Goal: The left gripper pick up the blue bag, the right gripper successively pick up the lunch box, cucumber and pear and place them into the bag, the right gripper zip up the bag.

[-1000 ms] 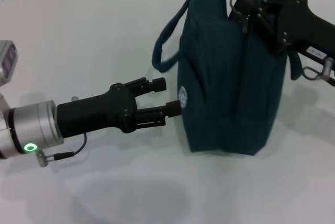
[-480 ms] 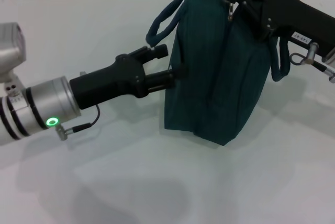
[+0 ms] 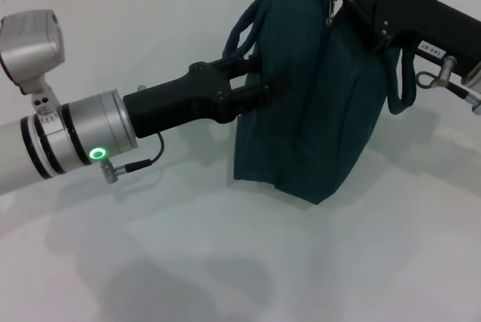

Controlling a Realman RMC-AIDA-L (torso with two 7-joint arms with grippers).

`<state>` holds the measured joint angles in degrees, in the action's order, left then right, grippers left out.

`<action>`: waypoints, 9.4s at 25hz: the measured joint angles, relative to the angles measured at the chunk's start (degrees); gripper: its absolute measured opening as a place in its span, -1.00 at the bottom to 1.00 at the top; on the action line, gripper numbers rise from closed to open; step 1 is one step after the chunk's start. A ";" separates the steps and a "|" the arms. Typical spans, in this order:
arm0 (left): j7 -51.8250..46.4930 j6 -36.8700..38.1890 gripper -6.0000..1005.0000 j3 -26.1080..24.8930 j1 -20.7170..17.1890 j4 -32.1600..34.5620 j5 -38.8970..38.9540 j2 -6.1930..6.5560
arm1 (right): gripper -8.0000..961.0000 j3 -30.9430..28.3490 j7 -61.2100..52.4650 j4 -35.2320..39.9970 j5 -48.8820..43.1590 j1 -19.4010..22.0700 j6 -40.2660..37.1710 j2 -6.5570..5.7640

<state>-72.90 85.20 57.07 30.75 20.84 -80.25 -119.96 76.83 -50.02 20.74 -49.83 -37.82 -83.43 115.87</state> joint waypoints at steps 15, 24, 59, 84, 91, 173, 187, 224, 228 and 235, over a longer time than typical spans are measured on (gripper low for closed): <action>0.32 0.06 -0.65 1.40 1.28 0.02 -0.44 0.25 | -0.94 -0.11 -0.09 0.33 0.37 0.03 -0.09 0.05; 0.52 0.75 -0.82 2.09 1.02 0.18 -3.95 0.33 | -0.94 -0.07 -0.88 1.56 3.45 0.92 -0.88 -0.06; 5.18 5.60 -0.88 -4.19 -6.95 2.60 -11.80 1.57 | -0.93 -0.06 -18.57 -0.02 5.13 2.12 12.76 -0.19; -47.99 3.73 0.64 3.38 -0.28 55.69 -27.16 0.72 | -0.93 -0.11 -19.32 -0.73 7.12 2.25 13.49 -0.03; -63.17 -0.92 0.78 15.76 4.89 61.85 -38.42 0.45 | -0.93 -0.11 -19.33 -0.70 7.13 2.22 13.54 -0.03; -42.87 -12.98 -0.45 14.94 -7.34 61.95 -21.20 0.38 | 0.61 0.06 -14.45 -3.84 13.43 11.40 6.32 -2.81; -17.64 12.82 0.68 4.39 -25.81 56.49 -7.40 0.48 | 0.84 -1.32 -13.42 21.86 -12.14 25.92 -14.67 -7.39; 15.76 9.97 0.76 -8.03 -26.18 17.60 -22.67 0.61 | 0.81 -9.42 1.46 3.12 -34.44 23.76 -5.77 -0.82; 15.76 10.03 0.76 -8.03 -26.18 17.58 -22.51 0.61 | 0.81 -9.42 1.48 3.03 -34.35 23.75 -5.77 -0.82; 15.67 10.15 0.76 -8.03 -26.11 17.56 -22.39 0.61 | 0.81 -9.34 1.50 2.99 -34.14 23.75 -5.91 -0.82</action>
<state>-57.23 95.34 49.04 4.64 38.41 -102.64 -119.35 67.49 -48.52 23.73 -83.97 -14.06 -89.34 115.05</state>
